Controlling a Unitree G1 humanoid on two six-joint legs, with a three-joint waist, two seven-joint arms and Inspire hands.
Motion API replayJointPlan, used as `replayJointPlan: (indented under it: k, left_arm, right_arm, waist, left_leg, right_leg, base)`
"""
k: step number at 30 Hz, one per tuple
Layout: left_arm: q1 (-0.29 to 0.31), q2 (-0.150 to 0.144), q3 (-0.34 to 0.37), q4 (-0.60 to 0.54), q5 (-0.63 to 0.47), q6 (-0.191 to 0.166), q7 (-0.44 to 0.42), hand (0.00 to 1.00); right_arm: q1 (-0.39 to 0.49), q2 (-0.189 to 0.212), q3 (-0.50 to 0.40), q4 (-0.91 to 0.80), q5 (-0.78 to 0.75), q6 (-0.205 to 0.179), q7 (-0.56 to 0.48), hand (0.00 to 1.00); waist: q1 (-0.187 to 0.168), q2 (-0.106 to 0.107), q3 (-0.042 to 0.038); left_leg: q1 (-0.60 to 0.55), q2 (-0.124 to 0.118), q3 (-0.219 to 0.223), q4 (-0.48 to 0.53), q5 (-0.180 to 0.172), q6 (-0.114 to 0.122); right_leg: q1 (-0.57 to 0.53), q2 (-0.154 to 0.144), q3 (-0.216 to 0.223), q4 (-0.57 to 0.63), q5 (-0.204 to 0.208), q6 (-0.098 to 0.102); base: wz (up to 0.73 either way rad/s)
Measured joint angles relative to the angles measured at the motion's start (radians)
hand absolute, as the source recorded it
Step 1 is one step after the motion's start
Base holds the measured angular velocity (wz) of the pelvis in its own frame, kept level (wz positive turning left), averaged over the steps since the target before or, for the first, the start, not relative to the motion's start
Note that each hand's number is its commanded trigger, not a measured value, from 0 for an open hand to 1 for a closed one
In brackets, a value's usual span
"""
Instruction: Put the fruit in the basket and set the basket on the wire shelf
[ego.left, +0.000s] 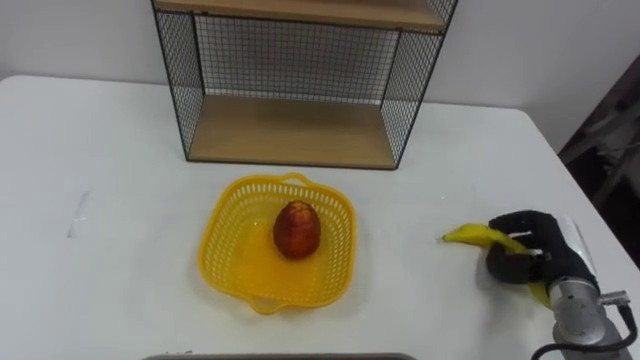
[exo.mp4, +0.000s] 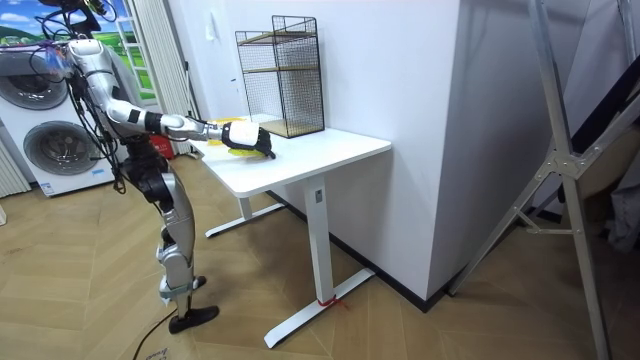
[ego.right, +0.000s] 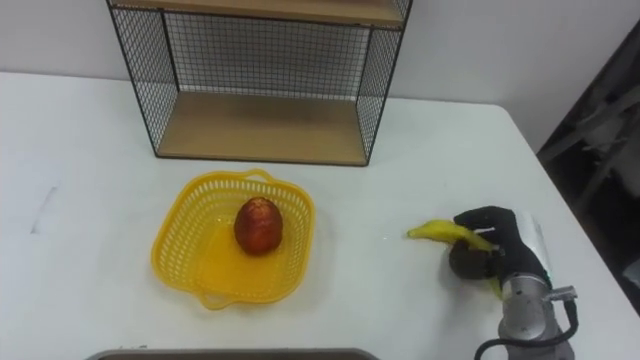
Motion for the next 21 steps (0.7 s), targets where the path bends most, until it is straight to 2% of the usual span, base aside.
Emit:
replayJointPlan:
  k: [7,14,21]
  left_arm:
    - [-0.001,-0.001,0.0,0.0,0.0,0.0,0.0,0.0]
    - [-0.015,-0.002,-0.009,0.009,-0.009,0.0,0.012,0.0]
    - [-0.027,-0.01,-0.01,0.03,-0.01,-0.023,0.02,0.0]
  right_arm:
    - [0.002,-0.004,0.001,0.007,-0.023,0.013,-0.013,1.0]
    - [-0.002,-0.002,0.002,0.001,-0.013,0.034,-0.032,1.0]
    - [0.05,0.039,0.002,-0.152,0.032,0.068,-0.001,1.0]
  waist:
    - [0.019,-0.001,0.0004]
    - [0.024,0.0,0.0004]
    - [0.023,0.013,0.0031]
  left_leg:
    - [0.014,0.003,0.001,-0.007,-0.001,-0.001]
    - [0.015,0.005,0.004,-0.003,-0.001,-0.002]
    - [0.006,0.008,0.018,-0.011,0.0,-0.003]
  right_leg:
    - [0.014,0.002,0.0,0.002,0.001,-0.002]
    - [0.017,0.003,0.005,0.004,0.002,-0.003]
    - [-0.007,0.006,0.016,0.011,0.003,-0.005]
  base:
    - [-0.01]
    - [0.0]
    - [-0.09]
